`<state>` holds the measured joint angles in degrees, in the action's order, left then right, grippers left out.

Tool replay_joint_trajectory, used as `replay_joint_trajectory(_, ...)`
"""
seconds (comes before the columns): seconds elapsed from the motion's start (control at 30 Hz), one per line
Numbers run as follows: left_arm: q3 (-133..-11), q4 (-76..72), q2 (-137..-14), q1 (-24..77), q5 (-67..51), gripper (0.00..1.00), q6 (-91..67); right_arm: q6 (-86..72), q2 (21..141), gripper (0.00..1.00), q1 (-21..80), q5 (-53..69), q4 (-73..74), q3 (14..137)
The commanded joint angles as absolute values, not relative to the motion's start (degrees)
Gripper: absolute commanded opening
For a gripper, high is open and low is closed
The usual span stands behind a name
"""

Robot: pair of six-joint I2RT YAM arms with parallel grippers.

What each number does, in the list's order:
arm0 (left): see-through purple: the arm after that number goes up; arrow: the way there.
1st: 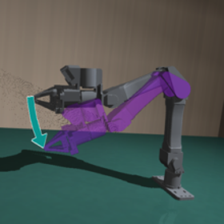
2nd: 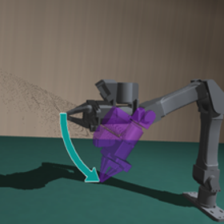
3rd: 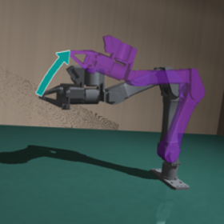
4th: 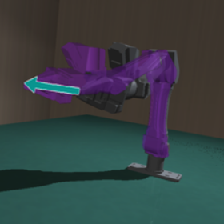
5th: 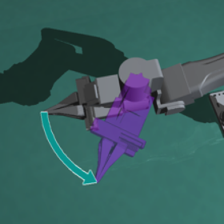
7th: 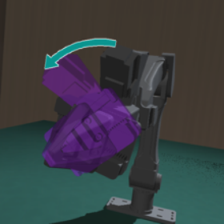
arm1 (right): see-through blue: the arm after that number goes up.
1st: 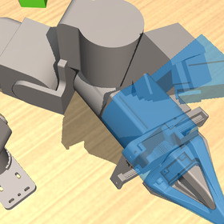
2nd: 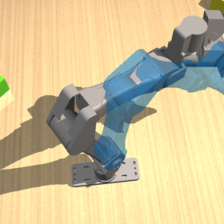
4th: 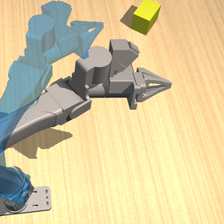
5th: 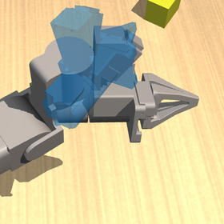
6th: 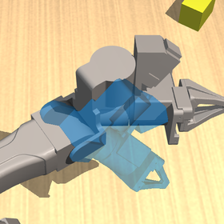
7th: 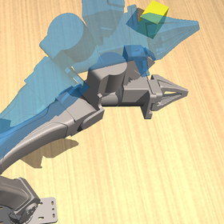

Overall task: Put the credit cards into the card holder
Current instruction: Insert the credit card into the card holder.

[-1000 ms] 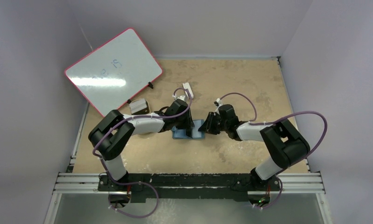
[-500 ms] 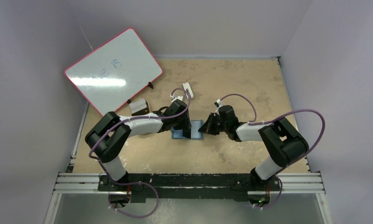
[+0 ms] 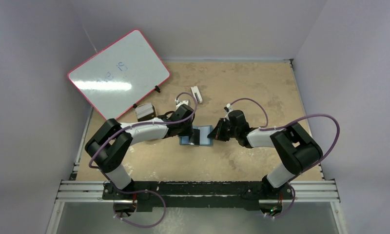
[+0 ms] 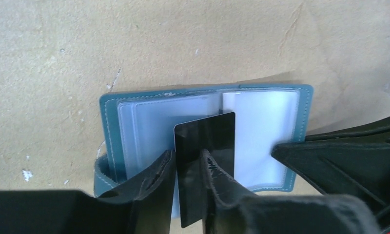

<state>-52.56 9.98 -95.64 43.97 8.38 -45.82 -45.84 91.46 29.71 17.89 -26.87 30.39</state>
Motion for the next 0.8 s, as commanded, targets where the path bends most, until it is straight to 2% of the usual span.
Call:
replay_joint_trajectory(0.0, -52.45, 11.79, -93.77, 43.77, 10.19, 0.19, -43.86, -44.82, 91.72, 0.00, 29.83, 16.36, -24.69, 29.58)
replay_joint_trajectory(0.07, -52.20, 11.03, -94.04, 43.76, 9.74, 0.11, -43.81, -44.73, 91.75, 0.00, 29.86, 16.35, -24.63, 29.61)
replay_joint_trajectory(0.27, -51.39, 8.30, -94.89, 43.69, 6.67, 0.00, -44.40, -44.71, 91.82, 0.02, 29.85, 16.10, -24.70, 29.57)
replay_joint_trajectory(0.53, -51.08, 8.62, -94.89, 43.55, 10.48, 0.00, -45.59, -44.81, 92.30, 0.05, 29.82, 16.24, -24.88, 29.64)
replay_joint_trajectory(0.77, -48.54, 1.12, -95.72, 43.53, 9.40, 0.00, -50.18, -45.13, 91.50, 0.09, 29.82, 15.91, -24.79, 29.05)
